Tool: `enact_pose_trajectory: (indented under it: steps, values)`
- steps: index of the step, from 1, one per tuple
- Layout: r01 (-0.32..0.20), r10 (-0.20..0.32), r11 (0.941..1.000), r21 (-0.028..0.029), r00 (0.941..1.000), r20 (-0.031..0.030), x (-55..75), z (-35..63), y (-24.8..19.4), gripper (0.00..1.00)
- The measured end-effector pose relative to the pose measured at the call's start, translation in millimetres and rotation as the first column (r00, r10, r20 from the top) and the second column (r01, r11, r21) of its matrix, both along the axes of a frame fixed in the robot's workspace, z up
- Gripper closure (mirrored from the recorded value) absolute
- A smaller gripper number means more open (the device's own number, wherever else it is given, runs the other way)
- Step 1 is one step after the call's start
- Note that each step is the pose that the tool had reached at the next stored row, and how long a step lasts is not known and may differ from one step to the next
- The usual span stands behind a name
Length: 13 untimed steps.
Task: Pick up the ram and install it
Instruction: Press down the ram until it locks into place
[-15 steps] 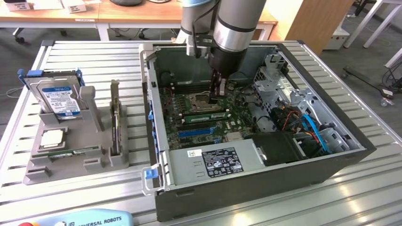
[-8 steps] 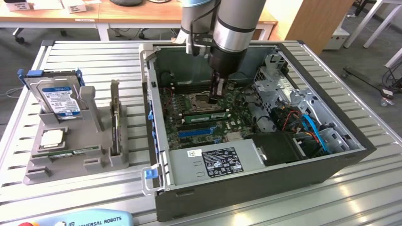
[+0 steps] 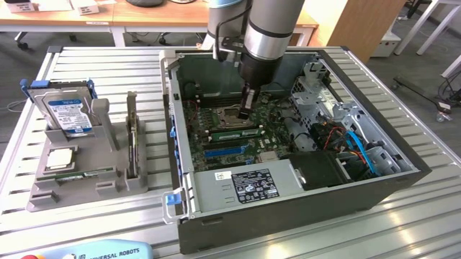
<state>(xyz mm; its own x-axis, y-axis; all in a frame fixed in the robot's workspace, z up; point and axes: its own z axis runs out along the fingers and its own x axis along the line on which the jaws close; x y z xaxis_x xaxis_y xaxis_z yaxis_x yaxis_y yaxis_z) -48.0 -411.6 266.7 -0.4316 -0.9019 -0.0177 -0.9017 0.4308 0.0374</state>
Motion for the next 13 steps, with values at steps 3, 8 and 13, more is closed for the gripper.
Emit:
enact_pose_trajectory:
  steps: [3,8,13]
  values:
    - [0.040,-0.040,0.9992,0.0000,0.9992,0.0000,-0.3,-0.2,0.0,0.90]
    - [0.105,-0.105,0.9944,0.0000,0.9944,0.0000,-0.7,-0.5,0.0,0.90]
    - [0.177,-0.177,0.9842,0.0000,0.9842,0.0000,-0.9,-0.8,0.0,0.90]
